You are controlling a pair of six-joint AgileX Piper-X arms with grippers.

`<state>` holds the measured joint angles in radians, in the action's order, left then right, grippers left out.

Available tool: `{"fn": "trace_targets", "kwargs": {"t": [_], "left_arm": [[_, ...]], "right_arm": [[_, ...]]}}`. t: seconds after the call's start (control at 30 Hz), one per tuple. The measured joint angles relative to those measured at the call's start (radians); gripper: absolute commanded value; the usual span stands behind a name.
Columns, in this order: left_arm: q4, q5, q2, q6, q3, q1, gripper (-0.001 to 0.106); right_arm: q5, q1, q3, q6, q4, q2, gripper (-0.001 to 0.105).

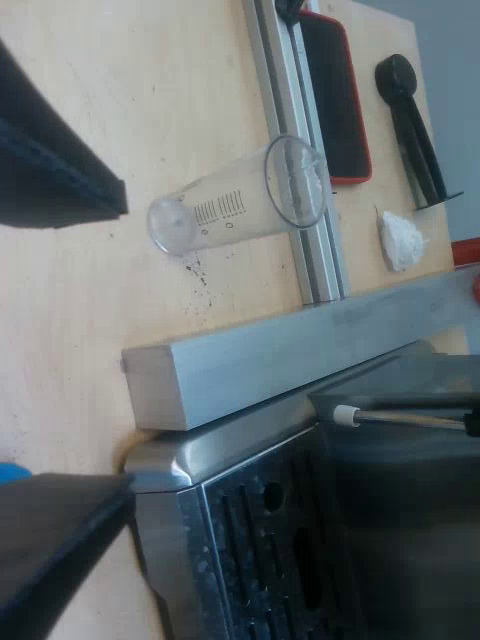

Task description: Grind coffee beans and then tamp

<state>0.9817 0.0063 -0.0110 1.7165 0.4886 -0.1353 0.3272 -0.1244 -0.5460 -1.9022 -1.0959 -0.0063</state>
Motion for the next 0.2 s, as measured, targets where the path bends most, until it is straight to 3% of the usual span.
{"fn": "trace_targets", "kwargs": {"t": [0.2], "left_arm": [[0.0,0.0,0.0,0.0,0.0,0.0,0.059]], "right_arm": [[0.0,0.0,0.0,0.0,0.0,0.0,0.062]]}}
